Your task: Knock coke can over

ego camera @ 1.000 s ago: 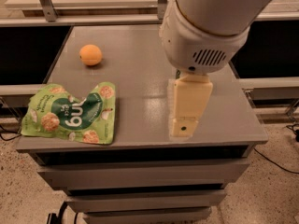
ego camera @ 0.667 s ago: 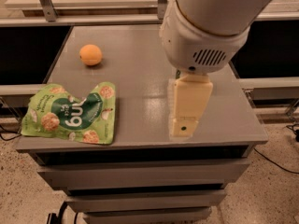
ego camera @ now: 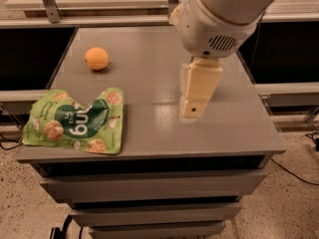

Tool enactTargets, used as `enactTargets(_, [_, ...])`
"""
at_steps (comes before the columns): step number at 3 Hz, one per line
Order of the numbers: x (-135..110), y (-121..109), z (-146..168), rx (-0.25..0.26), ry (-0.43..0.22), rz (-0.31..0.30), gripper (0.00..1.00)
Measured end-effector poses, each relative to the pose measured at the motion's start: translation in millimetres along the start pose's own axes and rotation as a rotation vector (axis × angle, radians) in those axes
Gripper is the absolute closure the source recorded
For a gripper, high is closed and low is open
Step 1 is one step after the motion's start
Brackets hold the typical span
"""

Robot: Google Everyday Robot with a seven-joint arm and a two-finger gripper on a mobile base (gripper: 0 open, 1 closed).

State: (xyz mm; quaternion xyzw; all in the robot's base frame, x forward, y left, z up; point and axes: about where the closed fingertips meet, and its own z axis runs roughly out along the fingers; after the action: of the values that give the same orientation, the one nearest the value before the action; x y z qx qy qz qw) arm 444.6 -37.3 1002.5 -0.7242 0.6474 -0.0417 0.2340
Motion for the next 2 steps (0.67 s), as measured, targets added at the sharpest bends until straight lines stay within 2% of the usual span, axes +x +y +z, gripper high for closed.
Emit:
enactTargets(1, [8.6,-28.5,53.9,-0.055,-0.026,-0.024,0.00])
enactTargets(2, [-0.7,-44.6,104.0,-0.121,-0.075,-0.050,0.00])
